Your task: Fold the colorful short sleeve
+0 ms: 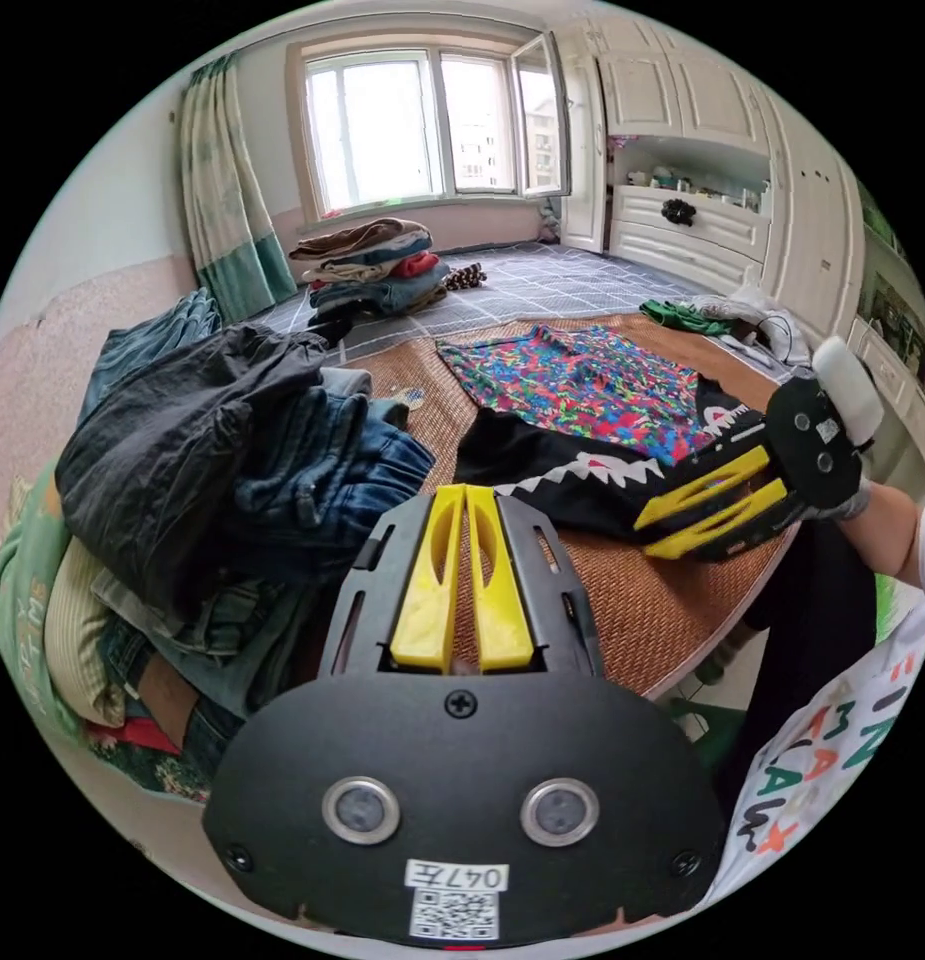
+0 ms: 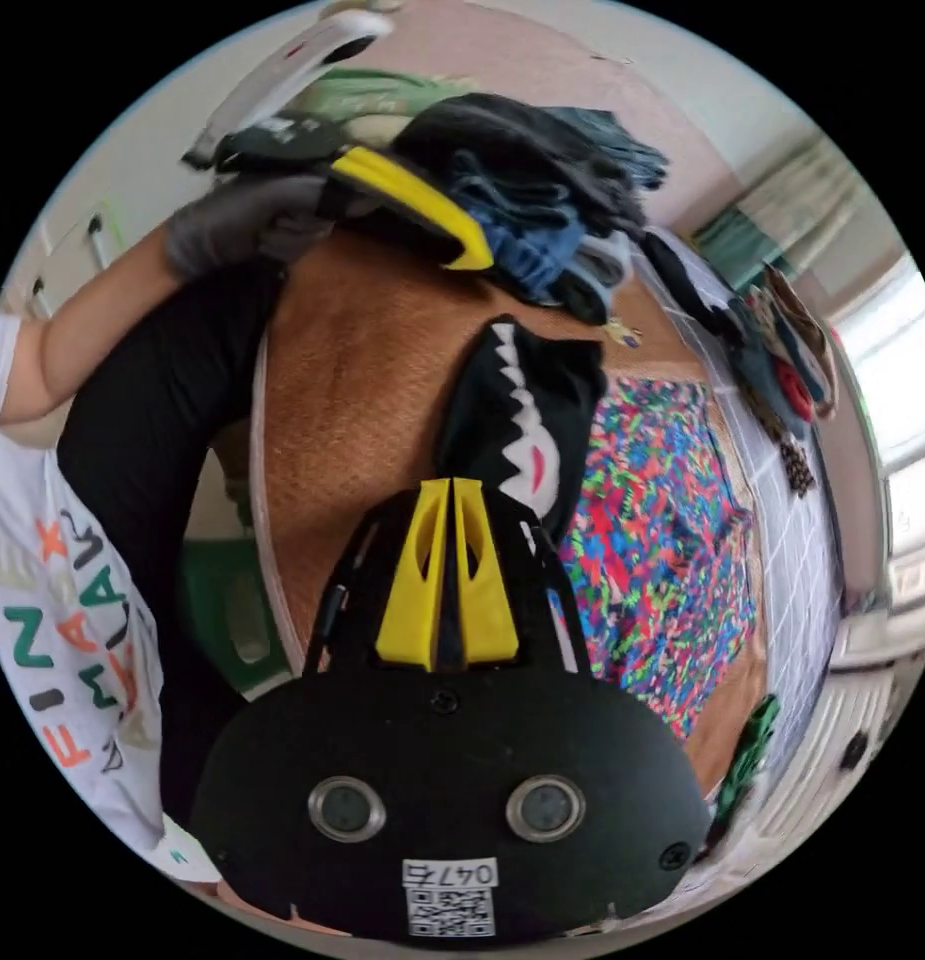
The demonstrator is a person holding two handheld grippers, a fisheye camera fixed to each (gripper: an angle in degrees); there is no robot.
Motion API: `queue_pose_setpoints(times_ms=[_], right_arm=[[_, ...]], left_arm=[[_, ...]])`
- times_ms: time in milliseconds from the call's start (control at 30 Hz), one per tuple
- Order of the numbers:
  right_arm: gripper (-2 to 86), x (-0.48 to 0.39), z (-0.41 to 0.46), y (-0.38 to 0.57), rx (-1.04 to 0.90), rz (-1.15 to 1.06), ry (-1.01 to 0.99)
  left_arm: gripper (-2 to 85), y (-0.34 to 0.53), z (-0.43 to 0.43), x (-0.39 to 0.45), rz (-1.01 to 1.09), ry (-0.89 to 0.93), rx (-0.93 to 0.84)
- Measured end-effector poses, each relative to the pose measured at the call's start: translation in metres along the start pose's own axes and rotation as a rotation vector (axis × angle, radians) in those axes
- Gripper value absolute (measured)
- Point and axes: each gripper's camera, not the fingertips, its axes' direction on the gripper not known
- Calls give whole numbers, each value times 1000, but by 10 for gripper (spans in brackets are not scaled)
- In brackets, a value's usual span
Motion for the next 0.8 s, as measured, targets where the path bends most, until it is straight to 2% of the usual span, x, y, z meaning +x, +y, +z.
queue_pose_setpoints(times_ms=[33, 133, 167, 267, 333, 467, 567, 667, 733, 800], right_arm=[[-2, 27, -12, 13, 66, 123, -42], [-10, 123, -19, 87, 298, 573, -404], [-10, 150, -5, 122, 302, 712, -464], [-4, 174, 19, 179, 157, 909, -413], [8, 173, 9, 190, 206, 914, -427], [34, 156, -23, 190, 255, 853, -257], [36, 144, -32, 188, 258, 764, -197], [32, 139, -31, 188, 257, 722, -218], [30, 140, -30, 192, 270, 719, -262], [25, 142, -30, 199, 295, 733, -304]], left_arm=[[-9, 1, 2, -2, -9, 2, 1], [-9, 7, 10, -9, -34, -4, 10], [-9, 9, 16, -10, -36, 0, 6], [-8, 10, 34, -9, -48, 47, -20], [-7, 8, 47, -5, -63, 102, -30], [2, -12, 71, 27, -5, 248, -27], [13, -38, 80, 75, 209, 202, -15], [30, -53, 101, 135, 462, 105, -35], [54, -59, 128, 160, 515, 70, -121], [74, -62, 155, 174, 472, 74, -159]])
